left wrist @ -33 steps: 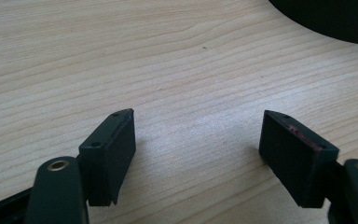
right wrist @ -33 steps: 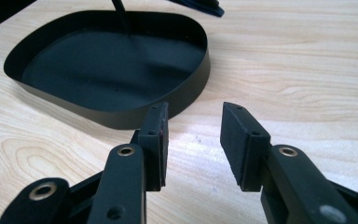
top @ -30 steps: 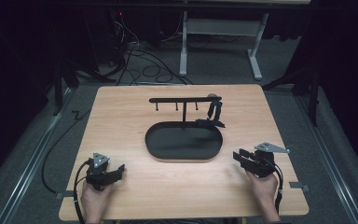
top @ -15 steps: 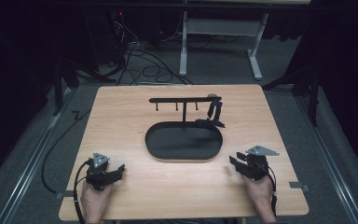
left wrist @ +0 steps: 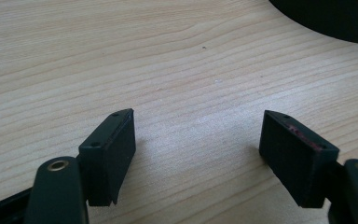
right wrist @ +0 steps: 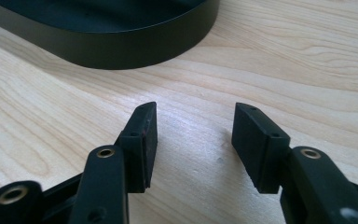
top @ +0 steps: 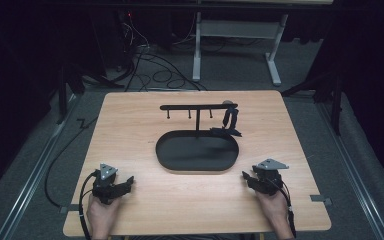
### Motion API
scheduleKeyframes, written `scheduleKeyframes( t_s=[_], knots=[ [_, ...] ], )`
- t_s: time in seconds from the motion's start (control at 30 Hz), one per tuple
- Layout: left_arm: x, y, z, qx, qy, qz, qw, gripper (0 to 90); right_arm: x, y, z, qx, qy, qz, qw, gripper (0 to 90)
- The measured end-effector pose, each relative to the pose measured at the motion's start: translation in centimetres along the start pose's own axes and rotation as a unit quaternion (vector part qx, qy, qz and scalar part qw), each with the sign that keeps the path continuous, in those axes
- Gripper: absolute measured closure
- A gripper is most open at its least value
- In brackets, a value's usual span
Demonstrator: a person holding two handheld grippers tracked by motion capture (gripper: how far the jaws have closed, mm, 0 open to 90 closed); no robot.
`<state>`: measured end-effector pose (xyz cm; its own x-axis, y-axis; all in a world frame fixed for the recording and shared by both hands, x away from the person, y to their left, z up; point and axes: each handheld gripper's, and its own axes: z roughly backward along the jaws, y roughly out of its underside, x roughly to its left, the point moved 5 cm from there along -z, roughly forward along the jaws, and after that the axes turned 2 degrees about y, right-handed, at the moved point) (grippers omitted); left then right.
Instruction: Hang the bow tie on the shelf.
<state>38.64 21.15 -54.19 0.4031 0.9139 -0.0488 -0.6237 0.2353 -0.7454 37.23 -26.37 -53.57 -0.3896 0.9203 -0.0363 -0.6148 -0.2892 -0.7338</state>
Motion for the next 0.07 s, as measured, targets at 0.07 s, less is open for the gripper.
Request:
scheduleKeyframes(
  t_s=[0.07],
  knots=[
    [0.01,0.00,0.02,0.000,0.002,0.001,1.0000,27.4,0.02,-0.01,-0.01,0.000,-0.001,0.001,1.0000,50.5]
  ],
)
